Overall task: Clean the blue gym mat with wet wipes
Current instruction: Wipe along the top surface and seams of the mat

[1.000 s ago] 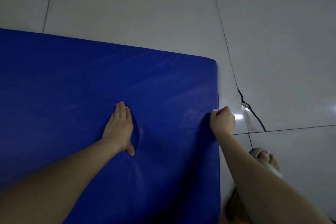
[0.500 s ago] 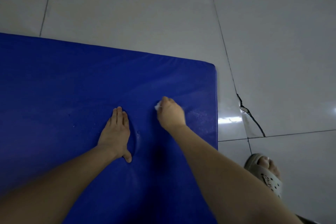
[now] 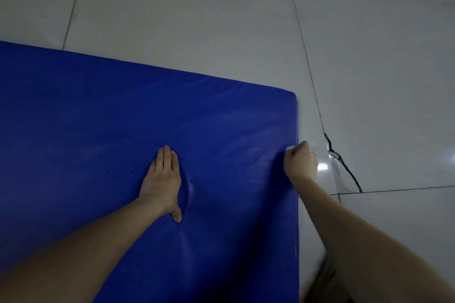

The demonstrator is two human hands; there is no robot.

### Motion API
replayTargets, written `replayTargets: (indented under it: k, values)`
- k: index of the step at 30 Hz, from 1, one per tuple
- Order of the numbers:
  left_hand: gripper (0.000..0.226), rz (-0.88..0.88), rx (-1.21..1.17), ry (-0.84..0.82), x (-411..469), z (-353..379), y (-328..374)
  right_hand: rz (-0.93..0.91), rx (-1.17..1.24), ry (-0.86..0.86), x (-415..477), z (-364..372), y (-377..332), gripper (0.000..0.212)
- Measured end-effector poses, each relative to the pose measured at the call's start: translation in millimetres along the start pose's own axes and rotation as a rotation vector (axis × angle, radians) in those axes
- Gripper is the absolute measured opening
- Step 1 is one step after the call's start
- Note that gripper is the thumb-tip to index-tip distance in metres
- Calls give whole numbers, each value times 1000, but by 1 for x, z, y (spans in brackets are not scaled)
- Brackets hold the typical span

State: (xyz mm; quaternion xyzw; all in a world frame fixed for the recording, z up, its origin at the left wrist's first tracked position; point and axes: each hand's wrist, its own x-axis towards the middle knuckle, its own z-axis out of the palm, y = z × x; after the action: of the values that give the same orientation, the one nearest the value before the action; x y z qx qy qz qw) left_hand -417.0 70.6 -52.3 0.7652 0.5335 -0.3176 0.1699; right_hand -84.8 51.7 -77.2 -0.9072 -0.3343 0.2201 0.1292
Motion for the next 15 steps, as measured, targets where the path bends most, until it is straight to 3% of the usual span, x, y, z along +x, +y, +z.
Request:
replayTargets:
  k: [6, 11, 15]
  values:
    - [176, -4, 21, 5, 3, 3, 0, -225, -37, -124, -33, 54, -105, 23]
    - [175, -26, 133, -29, 1, -7, 6, -617, -213, -275, -62, 77, -130, 18]
    - [171, -28, 204, -73, -3, -20, 11, -534, -227, -193, -27, 45, -86, 18]
